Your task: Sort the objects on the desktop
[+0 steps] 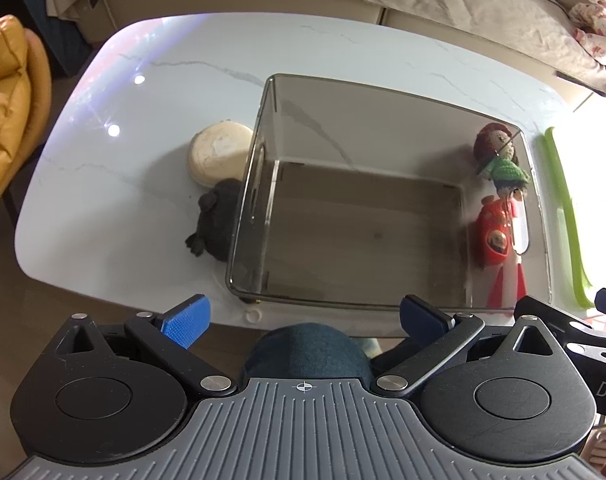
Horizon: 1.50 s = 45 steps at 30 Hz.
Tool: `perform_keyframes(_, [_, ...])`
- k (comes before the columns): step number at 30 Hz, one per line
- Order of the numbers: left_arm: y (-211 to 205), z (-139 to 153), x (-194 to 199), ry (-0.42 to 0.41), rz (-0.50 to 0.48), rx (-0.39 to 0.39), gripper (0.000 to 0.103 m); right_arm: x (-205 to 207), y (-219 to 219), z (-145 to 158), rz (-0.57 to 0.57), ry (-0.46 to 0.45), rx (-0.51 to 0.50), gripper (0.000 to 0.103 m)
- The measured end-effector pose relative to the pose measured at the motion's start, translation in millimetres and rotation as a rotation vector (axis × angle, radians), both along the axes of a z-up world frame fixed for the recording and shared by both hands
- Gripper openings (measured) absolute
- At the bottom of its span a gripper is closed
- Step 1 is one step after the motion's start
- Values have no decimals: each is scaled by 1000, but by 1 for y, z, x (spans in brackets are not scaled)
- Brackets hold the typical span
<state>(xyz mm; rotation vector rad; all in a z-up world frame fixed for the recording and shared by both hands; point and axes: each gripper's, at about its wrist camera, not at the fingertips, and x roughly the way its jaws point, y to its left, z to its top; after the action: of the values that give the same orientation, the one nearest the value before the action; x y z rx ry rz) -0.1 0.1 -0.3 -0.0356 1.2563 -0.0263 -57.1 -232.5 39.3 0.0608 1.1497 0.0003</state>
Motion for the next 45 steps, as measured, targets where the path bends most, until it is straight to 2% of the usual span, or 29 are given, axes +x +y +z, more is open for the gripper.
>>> perform_keyframes(45, [4,-7,-1,44,-13,-20,103,2,-2,-3,-1,8,28,103])
